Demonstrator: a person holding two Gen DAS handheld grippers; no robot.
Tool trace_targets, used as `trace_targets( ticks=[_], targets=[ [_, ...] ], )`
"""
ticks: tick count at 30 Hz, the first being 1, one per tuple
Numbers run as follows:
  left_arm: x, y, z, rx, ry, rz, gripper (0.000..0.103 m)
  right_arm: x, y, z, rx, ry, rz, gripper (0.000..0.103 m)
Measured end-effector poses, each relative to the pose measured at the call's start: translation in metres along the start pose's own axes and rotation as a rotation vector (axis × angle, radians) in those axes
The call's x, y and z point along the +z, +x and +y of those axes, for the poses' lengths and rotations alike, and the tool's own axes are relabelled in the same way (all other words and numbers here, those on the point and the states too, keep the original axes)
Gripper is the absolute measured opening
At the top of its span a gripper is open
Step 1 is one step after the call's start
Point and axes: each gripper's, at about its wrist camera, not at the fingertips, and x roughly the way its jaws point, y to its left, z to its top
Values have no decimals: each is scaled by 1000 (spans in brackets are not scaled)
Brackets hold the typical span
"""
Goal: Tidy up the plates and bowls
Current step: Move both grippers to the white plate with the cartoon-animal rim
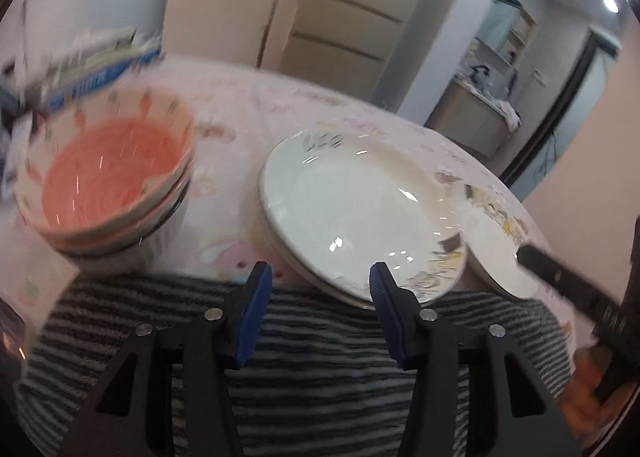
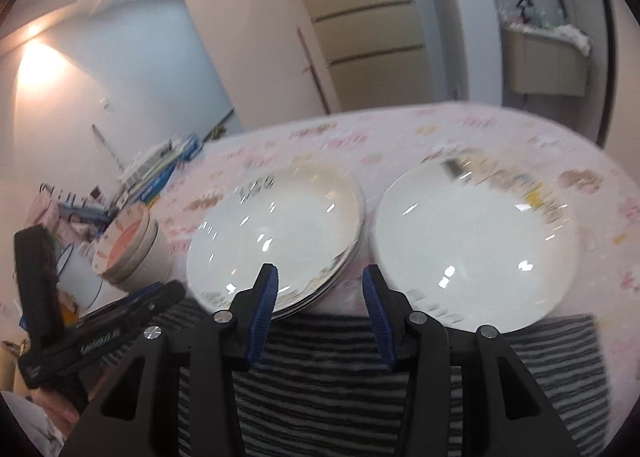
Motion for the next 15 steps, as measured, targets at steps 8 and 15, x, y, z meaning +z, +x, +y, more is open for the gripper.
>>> trace_targets(
  ticks=[8, 15],
  targets=[
    [33, -34, -91, -67, 163, -96, 49, 27, -75, -70, -35, 102, -179, 50],
    [40, -16, -144, -140, 87, -55, 68, 42, -93, -116, -49, 189, -243, 54]
  ],
)
